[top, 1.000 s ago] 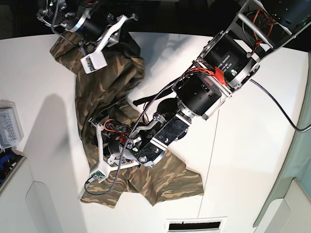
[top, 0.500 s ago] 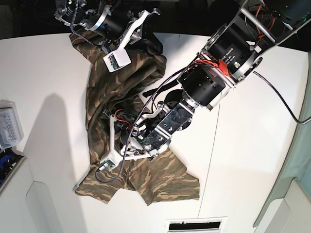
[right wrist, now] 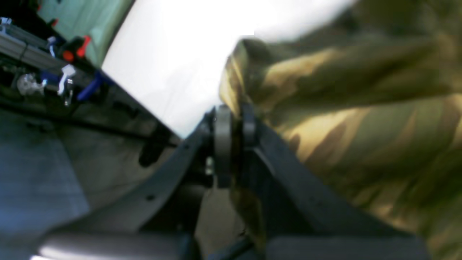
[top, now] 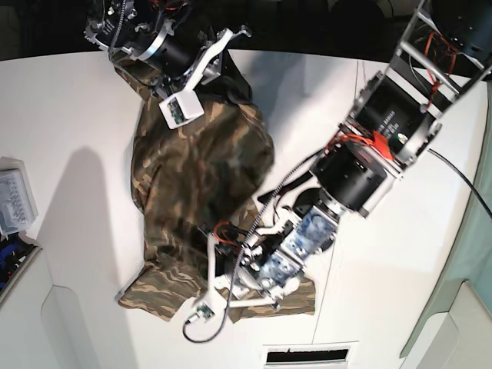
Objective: Layout the t-shirt on the table in an organized manner, then fold the t-shirt properly
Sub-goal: 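Swing the held shirt with both grippers and lay it down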
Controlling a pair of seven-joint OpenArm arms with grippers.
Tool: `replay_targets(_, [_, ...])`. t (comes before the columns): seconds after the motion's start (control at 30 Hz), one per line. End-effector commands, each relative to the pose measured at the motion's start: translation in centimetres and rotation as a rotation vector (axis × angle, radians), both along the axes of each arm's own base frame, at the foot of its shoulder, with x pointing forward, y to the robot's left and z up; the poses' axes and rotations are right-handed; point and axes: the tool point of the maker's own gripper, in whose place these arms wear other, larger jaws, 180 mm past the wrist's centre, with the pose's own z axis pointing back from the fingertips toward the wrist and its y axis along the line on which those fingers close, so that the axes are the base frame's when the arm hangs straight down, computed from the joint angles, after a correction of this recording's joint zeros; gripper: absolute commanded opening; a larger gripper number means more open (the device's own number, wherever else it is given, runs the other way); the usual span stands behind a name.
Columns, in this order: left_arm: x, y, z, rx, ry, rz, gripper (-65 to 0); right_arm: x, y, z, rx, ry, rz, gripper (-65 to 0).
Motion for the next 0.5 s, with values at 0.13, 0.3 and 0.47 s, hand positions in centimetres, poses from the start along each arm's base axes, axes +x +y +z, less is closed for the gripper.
replay_targets(0.13, [5.6, 8.9, 6.8, 0.052, -0.155, 0.119, -65.0, 3.6, 1.8, 4.5, 0.117, -0.137, 0.008, -65.0])
replay_targets(0.3, [7.4, 18.7, 10.5, 0.096, -0.226, 0.244, -65.0, 4.0, 6.7, 8.0, 0.192, -0.226, 0.122, -65.0])
replay_targets(0.47, [6.7, 26.9, 12.0, 0.157, -0.238, 0.345, -65.0, 2.0, 11.7, 10.1, 0.206, -0.284, 0.253, -65.0])
